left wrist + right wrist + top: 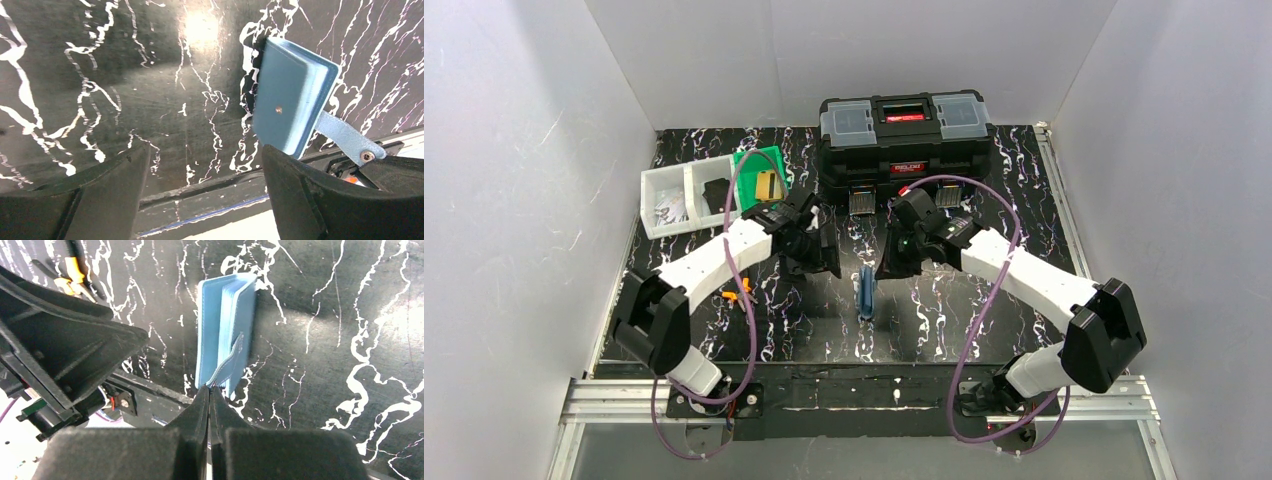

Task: Take the credit cards out of the card holder
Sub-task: Open the card holder at the center of the board.

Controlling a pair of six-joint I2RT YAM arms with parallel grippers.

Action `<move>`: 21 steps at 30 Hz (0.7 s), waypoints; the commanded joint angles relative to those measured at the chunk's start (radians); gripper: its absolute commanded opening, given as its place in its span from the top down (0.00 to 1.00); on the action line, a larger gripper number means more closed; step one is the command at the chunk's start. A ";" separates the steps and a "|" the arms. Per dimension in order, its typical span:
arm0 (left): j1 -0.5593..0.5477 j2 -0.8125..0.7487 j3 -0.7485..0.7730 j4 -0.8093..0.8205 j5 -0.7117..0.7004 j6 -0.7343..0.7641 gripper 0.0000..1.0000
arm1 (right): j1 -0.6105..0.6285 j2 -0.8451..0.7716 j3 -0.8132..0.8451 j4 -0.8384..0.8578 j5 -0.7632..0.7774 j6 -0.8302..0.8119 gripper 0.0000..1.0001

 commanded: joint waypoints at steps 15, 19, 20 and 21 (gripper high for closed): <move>0.000 -0.022 -0.025 -0.017 0.048 0.051 0.29 | -0.049 -0.019 0.012 -0.169 0.100 -0.009 0.99; -0.031 0.020 0.005 -0.009 0.055 0.043 0.34 | -0.119 -0.053 -0.125 -0.167 0.135 -0.023 0.99; -0.039 0.032 0.014 -0.008 0.058 0.041 0.35 | -0.133 -0.049 -0.148 -0.169 0.138 -0.028 0.99; -0.045 0.045 0.022 -0.007 0.059 0.039 0.36 | -0.143 -0.043 -0.169 -0.164 0.139 -0.032 0.99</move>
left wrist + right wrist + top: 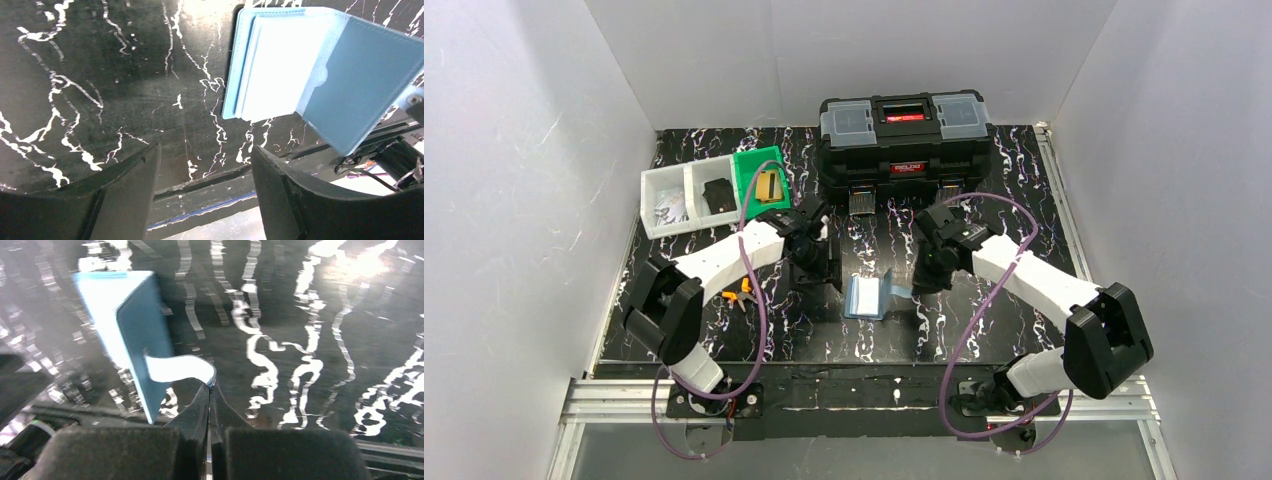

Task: Take the credit cards out of the card holder
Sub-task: Open the card holder at the center of the board, then remove the credit card from the card holder.

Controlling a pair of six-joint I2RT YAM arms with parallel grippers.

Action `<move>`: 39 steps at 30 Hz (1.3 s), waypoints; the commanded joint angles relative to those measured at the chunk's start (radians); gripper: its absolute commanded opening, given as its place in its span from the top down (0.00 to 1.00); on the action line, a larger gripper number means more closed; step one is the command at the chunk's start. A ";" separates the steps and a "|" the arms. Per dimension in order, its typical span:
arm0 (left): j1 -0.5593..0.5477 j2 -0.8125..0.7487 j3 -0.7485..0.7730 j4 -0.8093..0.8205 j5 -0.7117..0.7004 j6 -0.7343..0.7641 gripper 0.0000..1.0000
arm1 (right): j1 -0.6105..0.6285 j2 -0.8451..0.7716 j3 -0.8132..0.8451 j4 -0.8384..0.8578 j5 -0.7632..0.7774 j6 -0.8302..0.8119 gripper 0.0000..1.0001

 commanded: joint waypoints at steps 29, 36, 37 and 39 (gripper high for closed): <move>-0.118 0.212 0.182 -0.015 -0.030 0.011 0.54 | -0.103 0.303 -0.046 0.163 0.098 -0.114 0.99; -0.118 0.227 0.167 0.037 0.033 -0.010 0.54 | -0.105 0.304 -0.053 0.163 0.096 -0.115 0.99; -0.117 0.228 0.165 0.045 0.041 -0.016 0.54 | -0.104 0.306 -0.054 0.163 0.094 -0.115 0.99; -0.118 0.232 0.159 0.061 0.057 -0.021 0.55 | -0.105 0.306 -0.055 0.163 0.093 -0.116 0.99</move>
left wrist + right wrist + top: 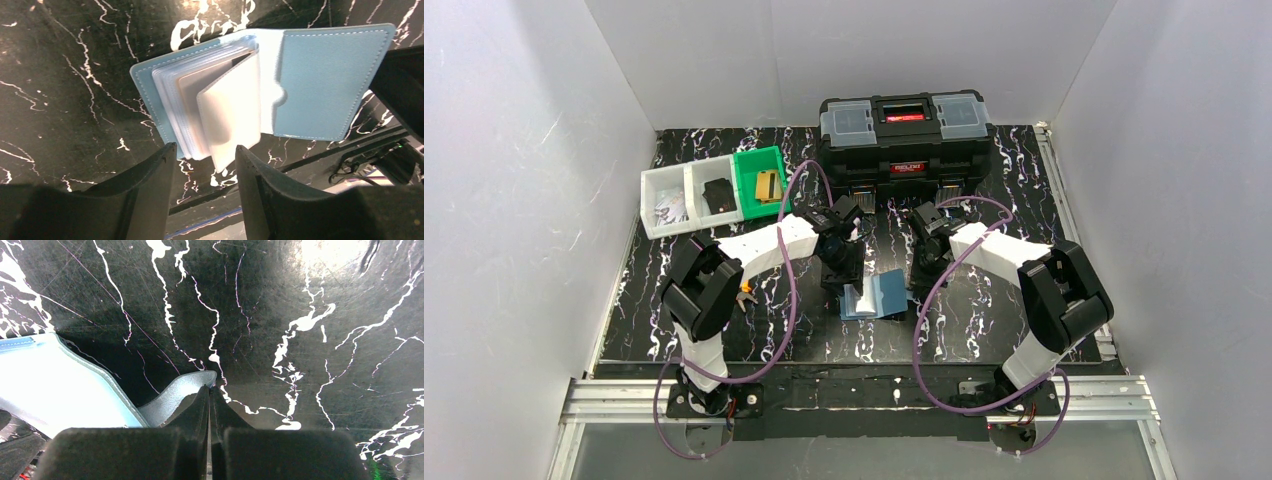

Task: Take the credit cards out of the card holder
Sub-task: Remove the credit card from the card holder.

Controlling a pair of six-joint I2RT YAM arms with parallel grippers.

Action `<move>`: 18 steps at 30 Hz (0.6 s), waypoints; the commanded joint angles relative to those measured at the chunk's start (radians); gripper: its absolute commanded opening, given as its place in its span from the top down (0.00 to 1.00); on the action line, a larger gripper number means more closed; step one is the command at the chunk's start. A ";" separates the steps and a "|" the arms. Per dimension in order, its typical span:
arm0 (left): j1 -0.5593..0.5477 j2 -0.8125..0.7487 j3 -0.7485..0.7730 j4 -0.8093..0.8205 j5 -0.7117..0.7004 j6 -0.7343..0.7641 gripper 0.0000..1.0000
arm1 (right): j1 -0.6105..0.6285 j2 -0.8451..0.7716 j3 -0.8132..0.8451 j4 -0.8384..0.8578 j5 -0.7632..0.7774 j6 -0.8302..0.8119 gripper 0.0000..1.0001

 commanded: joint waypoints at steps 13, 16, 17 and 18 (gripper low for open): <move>-0.007 0.031 0.000 0.077 0.090 -0.037 0.59 | -0.007 0.041 -0.024 0.052 0.052 -0.018 0.99; -0.007 0.022 -0.010 0.126 0.125 -0.056 0.69 | -0.007 0.026 -0.023 0.044 0.050 -0.021 0.99; -0.007 0.007 -0.010 0.138 0.131 -0.060 0.71 | -0.007 0.020 -0.022 0.041 0.048 -0.021 0.99; -0.007 0.004 -0.003 0.144 0.133 -0.063 0.72 | -0.008 0.016 -0.020 0.039 0.043 -0.024 0.99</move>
